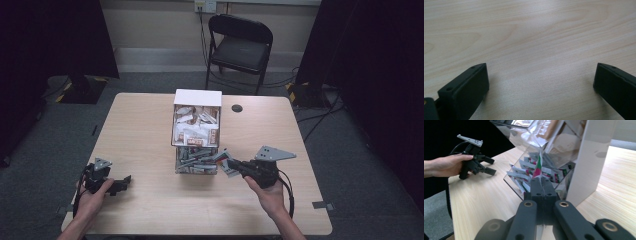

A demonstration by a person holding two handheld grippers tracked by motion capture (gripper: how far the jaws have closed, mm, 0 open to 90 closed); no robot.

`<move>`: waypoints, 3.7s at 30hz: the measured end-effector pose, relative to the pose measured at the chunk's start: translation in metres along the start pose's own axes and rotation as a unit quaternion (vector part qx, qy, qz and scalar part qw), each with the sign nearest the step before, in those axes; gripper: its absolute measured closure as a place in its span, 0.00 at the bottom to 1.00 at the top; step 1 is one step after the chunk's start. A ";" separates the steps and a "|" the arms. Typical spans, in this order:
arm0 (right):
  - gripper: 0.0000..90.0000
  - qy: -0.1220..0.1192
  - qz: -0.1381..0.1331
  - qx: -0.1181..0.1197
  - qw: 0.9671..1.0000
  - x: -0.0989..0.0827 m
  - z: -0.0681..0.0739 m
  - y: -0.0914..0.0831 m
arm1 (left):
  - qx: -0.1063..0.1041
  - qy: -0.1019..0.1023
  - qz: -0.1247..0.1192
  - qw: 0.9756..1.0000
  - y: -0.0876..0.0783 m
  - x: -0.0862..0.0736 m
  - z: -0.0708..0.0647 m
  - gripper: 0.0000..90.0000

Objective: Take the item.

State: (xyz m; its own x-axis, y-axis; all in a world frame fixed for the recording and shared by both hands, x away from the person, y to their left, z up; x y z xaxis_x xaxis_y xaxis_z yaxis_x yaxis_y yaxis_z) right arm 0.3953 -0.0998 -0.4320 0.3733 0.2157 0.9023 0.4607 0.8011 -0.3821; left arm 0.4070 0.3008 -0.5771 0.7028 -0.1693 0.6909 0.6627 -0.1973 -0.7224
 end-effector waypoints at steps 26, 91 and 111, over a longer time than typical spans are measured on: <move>1.00 0.036 -0.008 -0.046 0.998 0.001 -0.045 -0.006 | 0.000 0.000 0.000 1.000 0.000 0.000 0.000 0.00; 0.98 0.083 0.095 -0.114 0.985 -0.061 -0.121 0.070 | 0.000 0.000 0.000 1.000 0.000 0.000 0.000 0.00; 0.66 0.102 0.098 -0.147 0.979 -0.073 -0.139 0.073 | 0.000 0.000 0.000 1.000 0.000 0.000 0.000 0.00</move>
State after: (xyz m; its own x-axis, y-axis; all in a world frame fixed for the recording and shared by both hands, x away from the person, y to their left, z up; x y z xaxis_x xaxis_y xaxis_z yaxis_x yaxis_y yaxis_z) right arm 0.5137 -0.1346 -0.5534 0.6175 0.2089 0.7583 0.5645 0.5537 -0.6122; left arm 0.4070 0.3008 -0.5771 0.7027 -0.1689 0.6911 0.6629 -0.1974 -0.7222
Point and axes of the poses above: each handheld gripper's, and its own axes: y roughly forward along the jaws, x roughly out of its top, z roughly to its left, the point moved 9 cm from there along y, roughly forward along the jaws, and after that the axes turned 1 degree about x, right-handed, at the moved point
